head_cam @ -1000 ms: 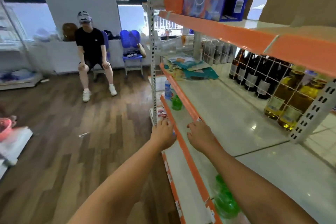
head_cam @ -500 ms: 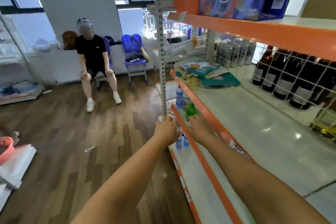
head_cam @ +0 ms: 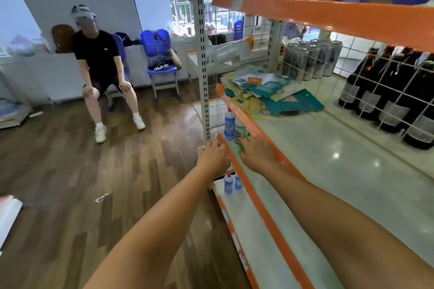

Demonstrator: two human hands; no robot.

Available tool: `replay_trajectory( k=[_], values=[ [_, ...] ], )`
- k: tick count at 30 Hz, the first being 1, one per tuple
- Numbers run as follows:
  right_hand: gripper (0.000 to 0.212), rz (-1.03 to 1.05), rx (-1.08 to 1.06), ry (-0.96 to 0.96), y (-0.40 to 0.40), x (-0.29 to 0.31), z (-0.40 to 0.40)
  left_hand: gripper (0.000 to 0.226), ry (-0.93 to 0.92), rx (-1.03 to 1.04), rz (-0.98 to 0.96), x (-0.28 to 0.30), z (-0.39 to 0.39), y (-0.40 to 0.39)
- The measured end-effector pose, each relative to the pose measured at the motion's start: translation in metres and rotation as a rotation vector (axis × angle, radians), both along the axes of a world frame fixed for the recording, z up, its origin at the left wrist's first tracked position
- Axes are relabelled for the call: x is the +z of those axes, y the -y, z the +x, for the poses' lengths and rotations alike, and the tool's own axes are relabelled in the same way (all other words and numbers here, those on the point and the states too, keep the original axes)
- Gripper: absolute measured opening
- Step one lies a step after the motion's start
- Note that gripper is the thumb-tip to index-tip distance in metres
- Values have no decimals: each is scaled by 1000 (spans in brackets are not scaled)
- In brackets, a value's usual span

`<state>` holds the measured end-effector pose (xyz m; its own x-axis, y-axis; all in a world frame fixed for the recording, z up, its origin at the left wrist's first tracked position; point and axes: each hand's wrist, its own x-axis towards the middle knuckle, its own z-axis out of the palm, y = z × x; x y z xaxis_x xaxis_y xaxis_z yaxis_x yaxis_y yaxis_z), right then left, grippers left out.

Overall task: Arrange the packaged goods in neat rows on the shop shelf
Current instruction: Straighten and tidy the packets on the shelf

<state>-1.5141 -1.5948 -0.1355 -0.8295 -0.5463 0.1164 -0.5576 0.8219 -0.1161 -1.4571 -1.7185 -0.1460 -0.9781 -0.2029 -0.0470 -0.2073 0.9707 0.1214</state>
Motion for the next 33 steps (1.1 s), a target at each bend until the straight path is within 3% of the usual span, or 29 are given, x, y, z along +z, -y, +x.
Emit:
replay_trajectory(
  k=[10, 13, 17, 23, 27, 33],
  values=[
    [40, 9, -36, -33, 31, 12, -113, 45, -130, 2, -34, 27, -103, 41],
    [50, 9, -74, 16, 31, 6, -132, 47, -98, -35, -21, 19, -127, 46],
    [36, 3, -119, -26, 40, 4, -161, 50, -56, -107, 0, 13, -161, 53],
    [28, -115, -228, -58, 59, 18, -207, 51, -89, -237, -64, 27, -223, 84],
    [35, -191, -345, -44, 70, 26, -231, 44, -162, -324, -100, 40, -259, 106],
    [35, -185, -568, -68, 76, 23, -255, 42, -211, -495, -98, 43, -302, 133]
  ],
)
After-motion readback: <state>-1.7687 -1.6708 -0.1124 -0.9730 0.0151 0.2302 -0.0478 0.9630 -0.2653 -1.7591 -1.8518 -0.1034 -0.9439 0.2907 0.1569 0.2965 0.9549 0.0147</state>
